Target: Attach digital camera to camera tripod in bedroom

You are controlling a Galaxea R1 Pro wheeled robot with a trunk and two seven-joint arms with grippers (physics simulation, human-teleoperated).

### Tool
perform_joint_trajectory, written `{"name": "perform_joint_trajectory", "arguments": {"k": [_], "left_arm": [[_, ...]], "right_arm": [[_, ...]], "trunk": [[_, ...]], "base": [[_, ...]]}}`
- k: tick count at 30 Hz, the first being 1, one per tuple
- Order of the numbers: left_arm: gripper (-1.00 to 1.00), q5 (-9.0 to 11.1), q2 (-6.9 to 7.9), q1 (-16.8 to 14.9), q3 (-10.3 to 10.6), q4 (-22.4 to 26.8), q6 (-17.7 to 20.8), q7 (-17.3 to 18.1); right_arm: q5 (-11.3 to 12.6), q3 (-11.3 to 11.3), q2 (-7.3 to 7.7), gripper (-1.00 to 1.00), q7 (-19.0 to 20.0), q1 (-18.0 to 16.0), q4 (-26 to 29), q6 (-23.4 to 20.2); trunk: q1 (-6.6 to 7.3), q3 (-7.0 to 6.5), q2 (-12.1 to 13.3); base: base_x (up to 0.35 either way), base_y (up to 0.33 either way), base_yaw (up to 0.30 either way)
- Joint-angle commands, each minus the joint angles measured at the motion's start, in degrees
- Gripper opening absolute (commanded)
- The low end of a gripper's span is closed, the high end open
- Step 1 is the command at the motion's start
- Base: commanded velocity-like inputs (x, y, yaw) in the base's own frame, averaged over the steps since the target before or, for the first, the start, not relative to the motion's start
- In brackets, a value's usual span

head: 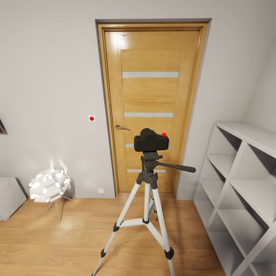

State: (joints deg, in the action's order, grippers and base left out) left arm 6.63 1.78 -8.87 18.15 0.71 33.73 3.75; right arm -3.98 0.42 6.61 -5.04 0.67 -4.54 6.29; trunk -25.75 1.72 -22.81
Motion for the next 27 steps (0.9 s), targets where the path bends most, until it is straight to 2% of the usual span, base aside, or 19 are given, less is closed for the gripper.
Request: {"name": "perform_joint_trajectory", "arguments": {"k": [1, 4, 7, 8, 10, 11, 16, 21, 26, 27], "left_arm": [[1.0, 1.9, -0.41, 0.7, 0.5, 0.1, 0.0, -0.6], [1.0, 6.4, -1.59, 2.3, 0.5, 0.1, -1.9, -3.3], [1.0, 10.8, -2.72, 3.3, 0.5, 0.1, -5.4, -5.8], [1.0, 10.8, -2.72, 3.3, 0.5, 0.1, -5.4, -5.8], [1.0, 13.8, -3.46, 4.0, 0.5, 0.1, -9.3, -7.3], [1.0, 14.4, -3.62, 4.1, 0.5, 0.1, -10.5, -7.6], [1.0, 16.2, -4.21, 4.5, 0.5, 0.2, -14.2, -8.5], [1.0, 16.7, -4.39, 4.6, 0.4, 0.3, -15.3, -8.8], [1.0, 16.9, -4.46, 4.6, 0.3, 0.4, -15.9, -8.9], [1.0, 16.9, -4.46, 4.6, 0.3, 0.4, -15.9, -8.9]], "right_arm": [[-0.4, 0.0, -0.1, 1.0, -0.4, 0.4, -0.1, -0.4], [-0.4, 0.0, -0.27, 1.0, -0.7, 1.2, -0.1, -1.7], [-0.4, 0.0, -0.36, 1.0, -0.9, 1.7, -0.1, -2.4], [-0.4, 0.0, -0.36, 1.0, -0.9, 1.7, -0.1, -2.4], [-0.2, -0.2, -0.42, 1.0, -1.0, 1.9, -0.1, -2.7], [-0.1, -0.3, -0.45, 1.0, -1.0, 2.0, -0.1, -2.8], [0.2, -1.2, -0.6, 1.0, -1.0, 2.1, 0.0, -2.5], [0.4, -2.7, -1.0, 1.0, -1.1, 2.1, 0.1, -1.9], [0.7, -6.7, -1.54, 1.0, -1.0, 2.1, 0.2, -1.2], [0.7, -6.7, -1.54, 1.0, -1.0, 2.1, 0.2, -1.2]], "trunk": [[-0.04, 0.1, -0.1], [-0.04, 0.1, -0.1], [-0.04, 0.1, -0.1], [-0.04, 0.1, -0.1], [-0.04, 0.1, -0.1], [-0.04, 0.1, -0.1], [-0.04, 0.1, -0.1], [-0.04, 0.1, -0.1], [-0.04, 0.1, -0.1], [-0.04, 0.1, -0.1]], "base": [[0.0, 0.0, 0.0], [0.0, 0.0, 0.0], [0.0, 0.0, 0.0], [0.0, 0.0, 0.0], [0.0, 0.0, 0.0], [0.0, 0.0, 0.0], [0.0, 0.0, 0.0], [0.0, 0.0, 0.0], [0.0, 0.0, 0.0], [0.0, 0.0, 0.0]]}}
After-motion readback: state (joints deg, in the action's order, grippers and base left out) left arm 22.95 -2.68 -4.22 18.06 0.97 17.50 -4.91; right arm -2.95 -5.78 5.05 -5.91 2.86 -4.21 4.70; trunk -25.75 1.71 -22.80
